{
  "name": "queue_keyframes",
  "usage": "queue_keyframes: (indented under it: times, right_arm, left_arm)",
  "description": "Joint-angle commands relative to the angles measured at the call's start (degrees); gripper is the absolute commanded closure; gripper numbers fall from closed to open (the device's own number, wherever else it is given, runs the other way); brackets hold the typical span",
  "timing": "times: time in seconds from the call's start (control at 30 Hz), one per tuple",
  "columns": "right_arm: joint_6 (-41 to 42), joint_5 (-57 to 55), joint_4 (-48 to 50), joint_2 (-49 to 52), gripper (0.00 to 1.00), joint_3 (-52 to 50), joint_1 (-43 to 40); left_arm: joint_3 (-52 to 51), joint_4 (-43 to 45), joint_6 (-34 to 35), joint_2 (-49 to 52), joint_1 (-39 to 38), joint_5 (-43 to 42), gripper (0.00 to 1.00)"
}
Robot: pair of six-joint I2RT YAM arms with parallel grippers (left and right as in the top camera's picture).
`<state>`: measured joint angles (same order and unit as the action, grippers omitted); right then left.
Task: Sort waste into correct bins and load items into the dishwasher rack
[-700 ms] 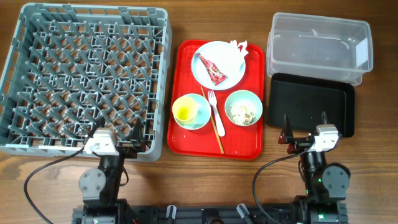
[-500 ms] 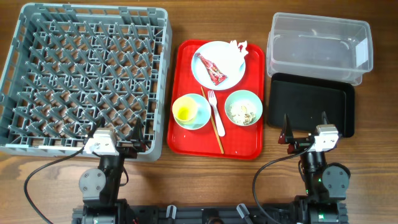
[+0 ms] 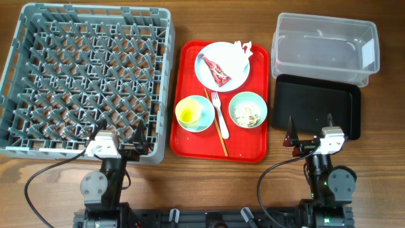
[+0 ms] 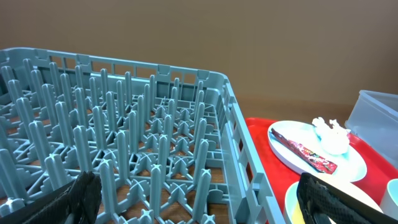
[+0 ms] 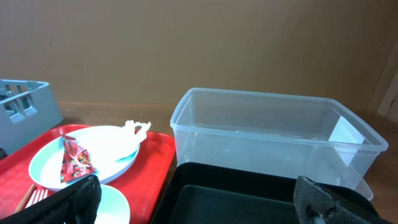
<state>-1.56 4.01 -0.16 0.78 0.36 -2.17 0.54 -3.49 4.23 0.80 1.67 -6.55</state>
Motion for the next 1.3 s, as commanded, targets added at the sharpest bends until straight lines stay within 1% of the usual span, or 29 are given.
queue_keyframes:
  times: [0.0,0.97,1.27]
  right_arm:
    - [0.5,-0.2,0.2,-0.2,0.0,-0.1,0.1]
    - [-0.1,-0.2,0.3,-0.2,0.0,-0.1,0.1]
    - [0.9,-0.4,0.3,-0.2,0.0,-0.1,0.1]
  left_arm:
    - [-0.2,-0.2,0.7,-0.4,0.4,-0.9,0.0]
    - [-0.2,-0.2,0.7,-0.4,0.4,-0.9,0.0]
    - [-0.2,-0.2,0.7,-0.4,0.4,-0.8,0.0]
